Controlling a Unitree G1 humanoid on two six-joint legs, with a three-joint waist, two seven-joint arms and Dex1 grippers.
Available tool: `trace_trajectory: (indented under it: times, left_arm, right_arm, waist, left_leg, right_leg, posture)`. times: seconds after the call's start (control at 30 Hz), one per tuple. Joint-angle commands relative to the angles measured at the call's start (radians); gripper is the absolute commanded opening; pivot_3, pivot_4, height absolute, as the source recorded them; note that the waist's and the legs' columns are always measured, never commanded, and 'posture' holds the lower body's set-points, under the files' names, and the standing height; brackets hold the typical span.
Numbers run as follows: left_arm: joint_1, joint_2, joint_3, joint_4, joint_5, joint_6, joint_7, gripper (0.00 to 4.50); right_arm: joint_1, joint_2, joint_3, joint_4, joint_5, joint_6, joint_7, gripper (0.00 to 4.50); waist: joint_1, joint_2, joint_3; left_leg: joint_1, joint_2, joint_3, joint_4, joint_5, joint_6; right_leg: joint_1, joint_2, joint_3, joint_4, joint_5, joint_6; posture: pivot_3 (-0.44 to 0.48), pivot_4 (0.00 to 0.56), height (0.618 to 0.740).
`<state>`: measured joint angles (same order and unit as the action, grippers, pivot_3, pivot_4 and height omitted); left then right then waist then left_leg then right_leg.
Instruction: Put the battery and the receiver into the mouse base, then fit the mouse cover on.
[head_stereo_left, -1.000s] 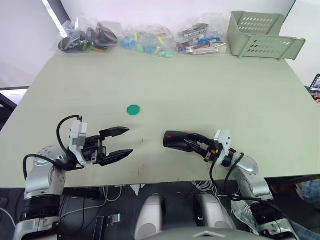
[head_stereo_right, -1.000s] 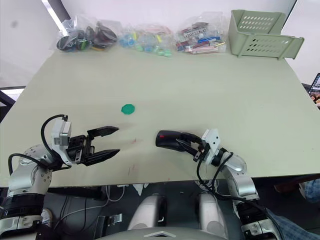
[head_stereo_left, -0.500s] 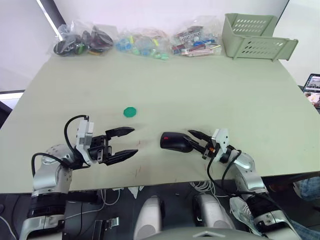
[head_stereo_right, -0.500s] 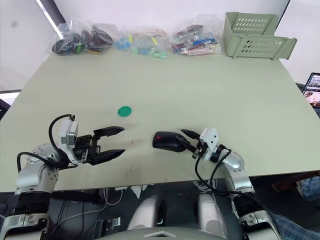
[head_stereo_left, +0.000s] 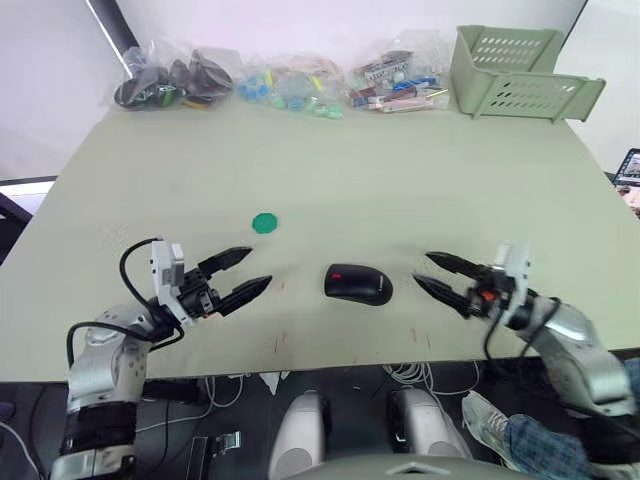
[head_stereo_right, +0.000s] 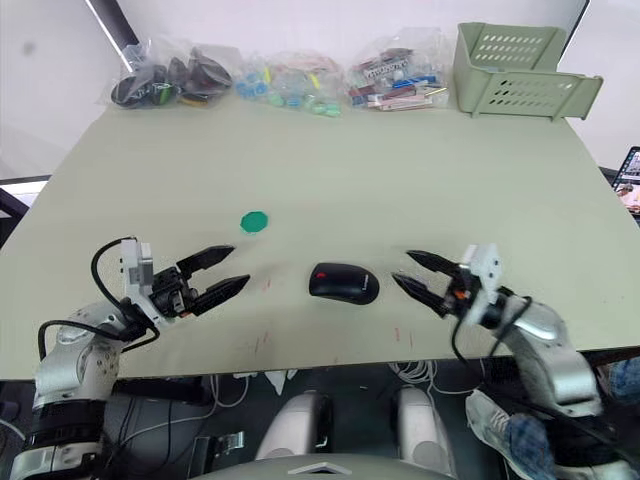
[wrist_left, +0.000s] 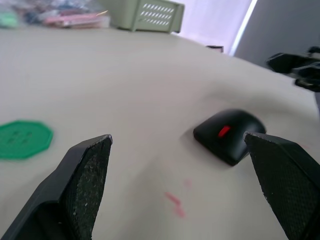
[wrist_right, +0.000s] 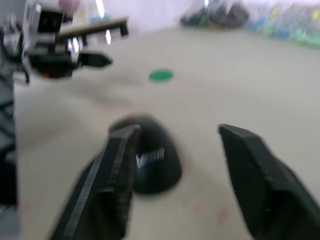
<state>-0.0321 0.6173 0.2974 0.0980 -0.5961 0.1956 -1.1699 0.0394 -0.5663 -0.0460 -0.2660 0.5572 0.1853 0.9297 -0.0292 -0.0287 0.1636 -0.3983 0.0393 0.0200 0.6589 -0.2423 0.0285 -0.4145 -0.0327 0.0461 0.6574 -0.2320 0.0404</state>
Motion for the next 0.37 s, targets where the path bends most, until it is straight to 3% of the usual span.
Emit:
trace_trajectory:
  times: [0.03, 0.37]
  left_arm:
    - [0.052, -0.002, 0.038, -0.059, 0.015, -0.008, 0.072, 4.50]
    - [0.153, 0.003, 0.051, -0.103, 0.025, -0.007, 0.127, 4.50]
  right_arm:
    - [0.067, -0.080, -0.135, -0.065, 0.070, 0.034, 0.041, 4.36]
    - [0.210, -0.138, -0.264, -0.106, 0.088, 0.057, 0.042, 4.44]
  waist:
    - [0.004, 0.000, 0.000]
    - [0.015, 0.000, 0.000]
  left_leg:
    - [0.000, 0.000, 0.000, 0.000, 0.000, 0.000]
    - [0.000, 0.001, 0.000, 0.000, 0.000, 0.000]
  right_leg:
    - [0.000, 0.000, 0.000, 0.000, 0.000, 0.001]
    - [0.000, 0.000, 0.000, -0.001, -0.002, 0.003]
  posture:
    - [0.000, 0.150, 0.740]
    - [0.000, 0.150, 0.740]
